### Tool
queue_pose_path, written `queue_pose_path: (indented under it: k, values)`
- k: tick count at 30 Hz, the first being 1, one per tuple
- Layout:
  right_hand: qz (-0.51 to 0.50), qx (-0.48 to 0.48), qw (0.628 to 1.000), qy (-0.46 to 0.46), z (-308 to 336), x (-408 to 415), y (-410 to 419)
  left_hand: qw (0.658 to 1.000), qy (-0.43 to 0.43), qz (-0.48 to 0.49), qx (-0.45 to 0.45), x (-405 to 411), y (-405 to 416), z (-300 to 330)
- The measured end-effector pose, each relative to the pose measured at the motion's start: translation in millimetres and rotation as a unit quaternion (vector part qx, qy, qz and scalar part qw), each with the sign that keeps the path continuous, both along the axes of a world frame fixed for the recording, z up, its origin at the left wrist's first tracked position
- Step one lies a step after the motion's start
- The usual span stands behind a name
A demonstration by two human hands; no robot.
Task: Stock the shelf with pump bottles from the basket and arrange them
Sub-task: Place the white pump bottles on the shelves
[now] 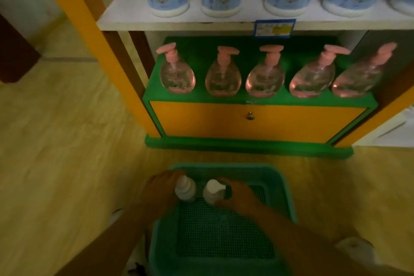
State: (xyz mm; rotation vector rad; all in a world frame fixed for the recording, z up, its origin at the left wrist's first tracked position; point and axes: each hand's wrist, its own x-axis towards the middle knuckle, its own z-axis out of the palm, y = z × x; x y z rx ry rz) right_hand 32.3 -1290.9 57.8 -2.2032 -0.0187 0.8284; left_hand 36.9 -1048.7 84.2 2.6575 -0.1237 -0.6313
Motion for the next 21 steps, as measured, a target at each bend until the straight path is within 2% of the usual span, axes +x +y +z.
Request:
queue_pose_path:
  k: [2,3,8,12,15,18,21]
  values:
    - [-0.017,0.023,1.0,0.003,-9,2,7,0.995,-0.043,-0.042,0.081,5,4,-10]
    - [-0.033,0.031,0.999,0.0,-13,2,10,0.994,-0.044,-0.044,0.094,7,3,-12]
    - [-0.093,0.028,0.995,-0.037,-23,1,15,0.995,-0.05,-0.048,0.078,13,-6,-13]
    - [-0.128,0.052,0.988,-0.065,-10,6,8,0.995,-0.037,0.035,-0.08,17,-1,6]
    - [-0.158,0.098,0.978,-0.095,23,9,-6,0.985,-0.031,0.042,-0.162,21,-1,40]
    - [-0.168,0.114,0.968,-0.15,68,12,-29,0.965,-0.036,0.059,-0.255,24,-6,87]
    - [-0.151,0.126,0.961,-0.195,125,18,-50,0.939,-0.078,0.072,-0.327,29,-22,140]
